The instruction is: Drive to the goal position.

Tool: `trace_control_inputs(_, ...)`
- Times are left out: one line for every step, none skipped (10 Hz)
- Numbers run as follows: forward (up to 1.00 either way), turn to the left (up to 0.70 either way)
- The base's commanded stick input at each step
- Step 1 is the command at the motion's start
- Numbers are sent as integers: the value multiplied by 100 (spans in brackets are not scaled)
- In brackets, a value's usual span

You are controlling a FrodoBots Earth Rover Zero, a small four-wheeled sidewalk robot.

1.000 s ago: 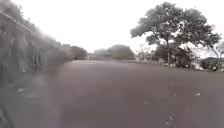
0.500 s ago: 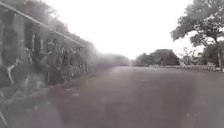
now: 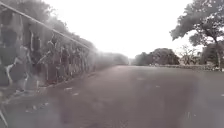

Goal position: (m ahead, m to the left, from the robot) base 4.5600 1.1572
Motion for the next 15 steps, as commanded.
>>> trace_control_inputs(100,0)
trace_control_inputs(100,0)
trace_control_inputs(100,0)
trace_control_inputs(100,0)
trace_control_inputs(100,0)
trace_control_inputs(100,0)
trace_control_inputs(100,0)
trace_control_inputs(100,0)
trace_control_inputs(100,0)
trace_control_inputs(100,0)
trace_control_inputs(100,0)
trace_control_inputs(100,0)
trace_control_inputs(100,0)
trace_control_inputs(100,0)
trace_control_inputs(100,0)
